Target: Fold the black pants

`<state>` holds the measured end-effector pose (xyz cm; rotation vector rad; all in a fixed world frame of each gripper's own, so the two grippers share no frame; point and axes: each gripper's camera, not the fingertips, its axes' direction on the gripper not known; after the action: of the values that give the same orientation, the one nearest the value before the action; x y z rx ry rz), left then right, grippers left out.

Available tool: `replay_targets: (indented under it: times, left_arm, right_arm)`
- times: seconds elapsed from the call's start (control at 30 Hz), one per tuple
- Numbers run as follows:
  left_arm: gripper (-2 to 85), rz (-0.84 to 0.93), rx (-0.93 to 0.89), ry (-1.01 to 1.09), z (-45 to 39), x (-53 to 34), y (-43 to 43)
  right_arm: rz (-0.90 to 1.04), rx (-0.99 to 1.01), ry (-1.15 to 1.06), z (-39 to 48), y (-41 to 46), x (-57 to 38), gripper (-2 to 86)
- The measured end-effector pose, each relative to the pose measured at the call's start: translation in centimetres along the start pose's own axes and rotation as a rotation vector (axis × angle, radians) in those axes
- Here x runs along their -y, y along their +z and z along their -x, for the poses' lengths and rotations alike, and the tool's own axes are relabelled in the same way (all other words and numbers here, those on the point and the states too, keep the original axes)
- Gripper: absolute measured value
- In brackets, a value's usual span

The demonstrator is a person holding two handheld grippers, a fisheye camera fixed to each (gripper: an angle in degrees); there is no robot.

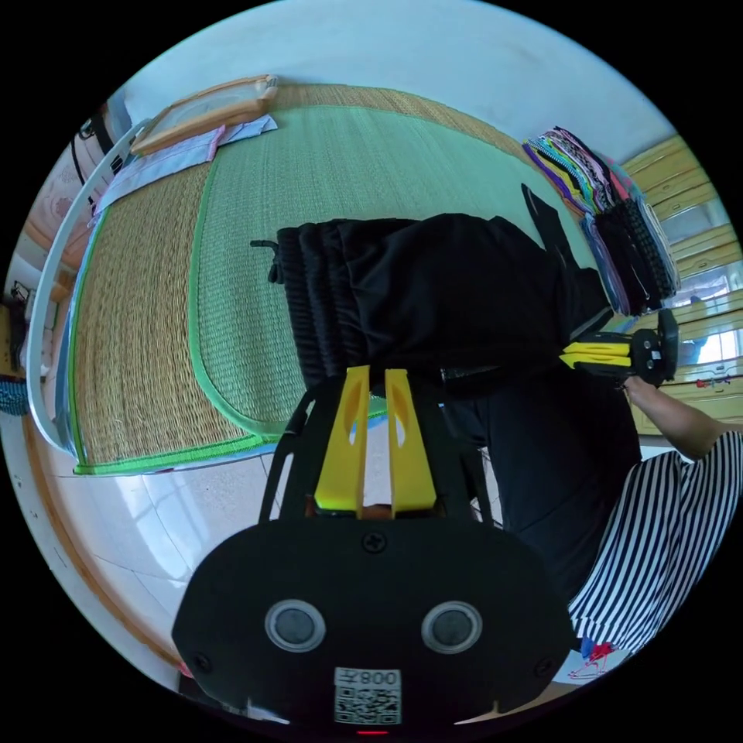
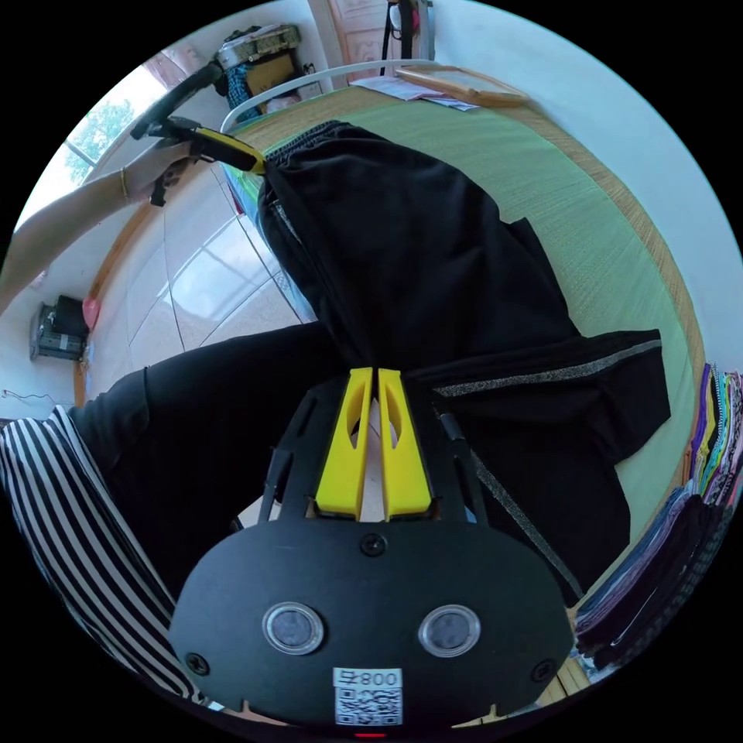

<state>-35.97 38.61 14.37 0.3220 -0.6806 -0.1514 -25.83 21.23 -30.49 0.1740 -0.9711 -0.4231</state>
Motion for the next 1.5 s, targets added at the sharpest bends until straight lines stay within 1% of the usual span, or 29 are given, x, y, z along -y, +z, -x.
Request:
replay_targets:
  times: [0.13, 0.3, 0.43, 0.5, 0.6, 0.67, 0.73, 0.83, 1.0, 1.1, 1.17, 1.2, 1.23, 1.27, 1.3, 1.37, 1.5]
  left_arm:
    - [2.5, -0.009, -0.053, -0.013, 0.4, -0.8, 0.7]
    - [3.5, -0.033, -0.035, -0.063, 0.6, -2.0, 1.3]
    - [2.5, -0.136, -0.102, -0.088, -0.3, -2.3, 1.5]
    - [1.9, -0.154, -0.131, -0.075, -1.4, -1.6, 2.2]
    - [0.9, -0.103, -0.074, -0.074, -3.1, 0.4, 4.8]
    - [0.5, -0.011, 0.017, -0.098, -3.6, 1.9, 7.3]
    - [0.3, 0.07, 0.045, -0.094, -3.7, 2.4, 9.2]
    - [0.2, 0.05, 0.0, -0.138, -3.8, 2.9, 10.3]
    - [0.5, 0.024, 0.034, -0.132, -5.8, 3.8, 11.5]
    - [1.1, -0.08, 0.026, -0.147, -7.5, 4.2, 11.4]
    - [2.0, -0.155, -0.078, -0.087, -9.9, 5.1, 11.8]
    - [2.4, -0.165, -0.115, -0.065, -10.7, 5.5, 12.0]
    - [3.0, -0.168, -0.192, -0.011, -12.4, 6.3, 12.8]
    - [3.7, -0.158, -0.266, 0.043, -14.3, 7.3, 14.0]
    - [4.1, -0.149, -0.301, 0.069, -15.3, 7.9, 14.6]
    - [5.8, -0.093, -0.426, 0.155, -19.2, 10.4, 17.6]
    - [7.4, -0.038, -0.531, 0.213, -24.3, 14.4, 21.6]
  right_arm:
    - [-0.001, 0.028, 0.019, -0.8, 1.5, -0.2, 1.1]
    - [-0.014, 0.07, 0.032, -2.3, 3.1, -0.7, 1.0]
    - [-0.021, 0.087, 0.025, -3.3, 4.3, -1.1, 1.0]
    - [-0.025, 0.098, 0.022, -4.1, 5.1, -1.3, 1.0]
    - [-0.023, 0.11, 0.017, -5.0, 6.1, -1.5, 1.0]
    - [-0.019, 0.114, 0.012, -5.7, 6.7, -1.7, 1.1]
    - [-0.018, 0.118, 0.009, -6.3, 7.3, -2.0, 1.2]
    - [-0.027, 0.128, 0.014, -7.4, 8.3, -2.6, 1.5]
    - [-0.057, 0.227, 0.076, -10.8, 9.9, -4.4, 2.2]
    - [-0.066, 0.306, 0.125, -13.4, 10.2, -6.2, 2.0]
    - [-0.086, 0.338, 0.167, -15.3, 9.9, -7.7, 1.9]
    - [-0.116, 0.346, 0.212, -17.0, 9.5, -8.7, 1.9]
    - [-0.132, 0.346, 0.232, -17.9, 9.2, -9.2, 1.8]
    - [-0.161, 0.332, 0.284, -20.2, 8.7, -10.0, 1.9]
    - [-0.191, 0.317, 0.339, -22.7, 8.2, -10.5, 2.1]
    - [-0.231, 0.294, 0.407, -26.8, 7.7, -10.6, 2.5]
    - [-0.219, 0.212, 0.534, -35.9, 8.1, -8.3, 4.9]
